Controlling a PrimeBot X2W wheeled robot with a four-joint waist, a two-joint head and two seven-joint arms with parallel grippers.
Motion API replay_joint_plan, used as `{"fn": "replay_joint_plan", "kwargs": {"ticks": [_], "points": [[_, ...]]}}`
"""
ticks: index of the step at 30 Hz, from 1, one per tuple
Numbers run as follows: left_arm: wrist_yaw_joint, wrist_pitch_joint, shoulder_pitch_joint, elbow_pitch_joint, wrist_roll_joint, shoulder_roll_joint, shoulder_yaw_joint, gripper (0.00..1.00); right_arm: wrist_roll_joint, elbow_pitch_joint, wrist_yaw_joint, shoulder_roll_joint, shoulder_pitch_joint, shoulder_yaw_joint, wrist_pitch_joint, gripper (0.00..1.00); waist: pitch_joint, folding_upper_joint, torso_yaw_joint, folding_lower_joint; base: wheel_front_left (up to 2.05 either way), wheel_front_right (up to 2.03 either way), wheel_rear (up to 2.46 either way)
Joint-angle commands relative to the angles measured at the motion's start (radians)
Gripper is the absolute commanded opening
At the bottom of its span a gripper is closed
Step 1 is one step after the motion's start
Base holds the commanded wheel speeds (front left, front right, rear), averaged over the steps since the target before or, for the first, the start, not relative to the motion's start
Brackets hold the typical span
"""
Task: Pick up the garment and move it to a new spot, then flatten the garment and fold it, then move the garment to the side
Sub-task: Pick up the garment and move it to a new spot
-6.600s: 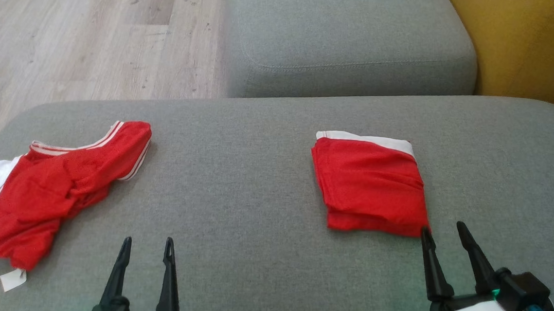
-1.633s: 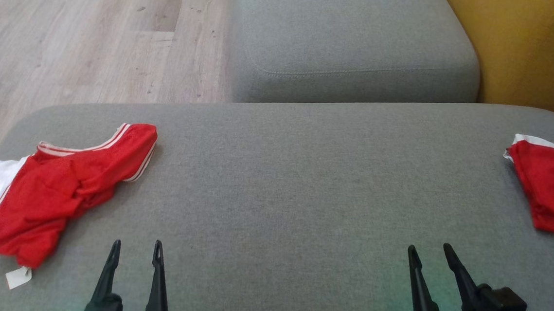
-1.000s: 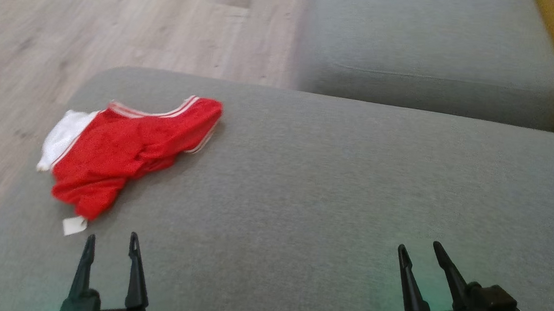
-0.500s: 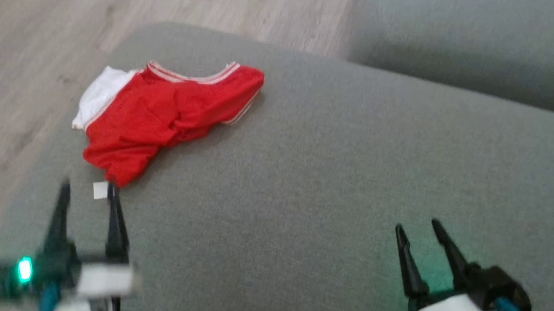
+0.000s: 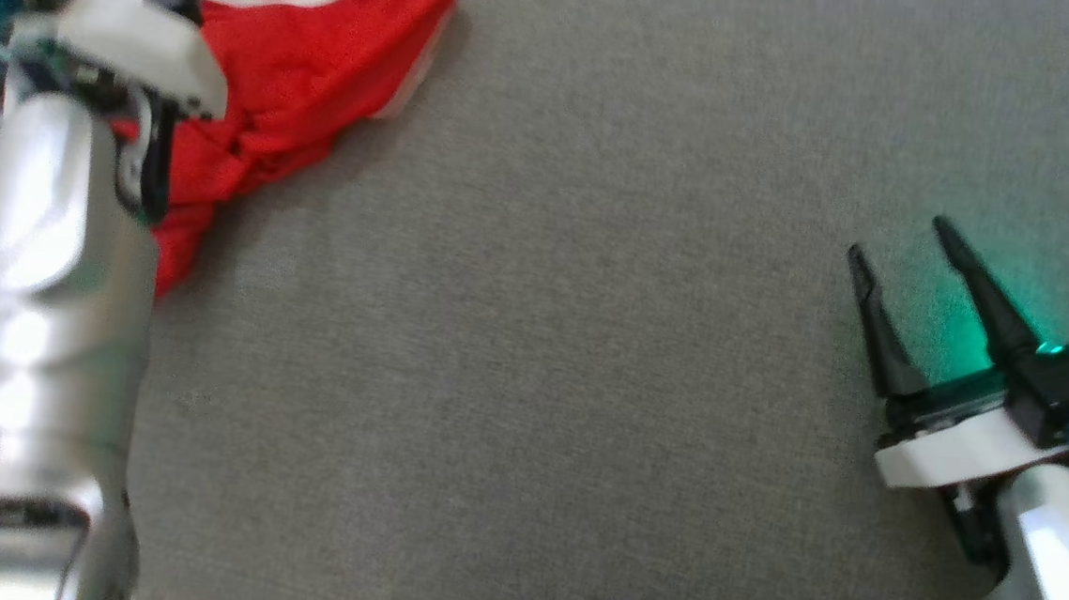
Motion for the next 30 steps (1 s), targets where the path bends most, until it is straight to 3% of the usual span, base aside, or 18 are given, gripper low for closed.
{"fn": "replay_joint_plan", "kwargs": {"ticks": [1,5,11,12,13,14,22,30], "points": [[-0.015,0.074,-0.061,0.054,-0.015,0.047,0.020,1.00,-0.008,-0.042,-0.001,-0.027,-0.011,0.012,-0.010,1.00,0.084,0.0000,-0.039,-0.0004,0.00,0.00,0.00],[-0.064,0.241,-0.168,0.275,-0.078,0.055,0.034,1.00,-0.014,-0.070,-0.001,-0.068,-0.028,0.001,-0.010,1.00,0.120,0.0000,-0.069,-0.0004,0.00,0.00,0.00],[-0.098,0.348,-0.182,0.475,-0.100,0.072,-0.004,1.00,-0.019,-0.094,-0.001,-0.085,-0.021,-0.038,-0.010,1.00,0.159,0.0000,-0.086,-0.0004,0.00,0.00,0.00],[-0.100,0.346,-0.182,0.492,-0.102,0.074,-0.011,0.89,-0.020,-0.095,-0.001,-0.086,-0.019,-0.039,-0.010,1.00,0.164,0.0000,-0.087,-0.0004,0.00,0.00,0.00],[-0.102,0.332,-0.184,0.501,-0.107,0.075,-0.014,0.16,-0.021,-0.094,-0.001,-0.085,-0.017,-0.040,-0.010,1.00,0.167,0.0000,-0.086,-0.0004,0.00,0.00,0.00],[-0.103,0.306,-0.187,0.504,-0.112,0.075,-0.015,0.00,-0.021,-0.093,-0.001,-0.083,-0.017,-0.040,-0.010,1.00,0.168,0.0000,-0.085,-0.0004,0.00,0.00,0.00],[-0.107,0.053,-0.279,0.472,-0.091,0.118,-0.097,0.00,-0.007,-0.064,-0.001,-0.023,-0.048,-0.013,-0.010,1.00,0.073,0.0000,-0.096,-0.0004,0.00,0.00,0.00],[-0.107,0.016,-0.347,0.350,-0.184,0.131,-0.262,0.00,0.009,-0.048,-0.001,0.070,-0.036,-0.002,-0.010,1.00,-0.099,0.0000,-0.184,-0.0004,0.00,0.00,0.00]]}}
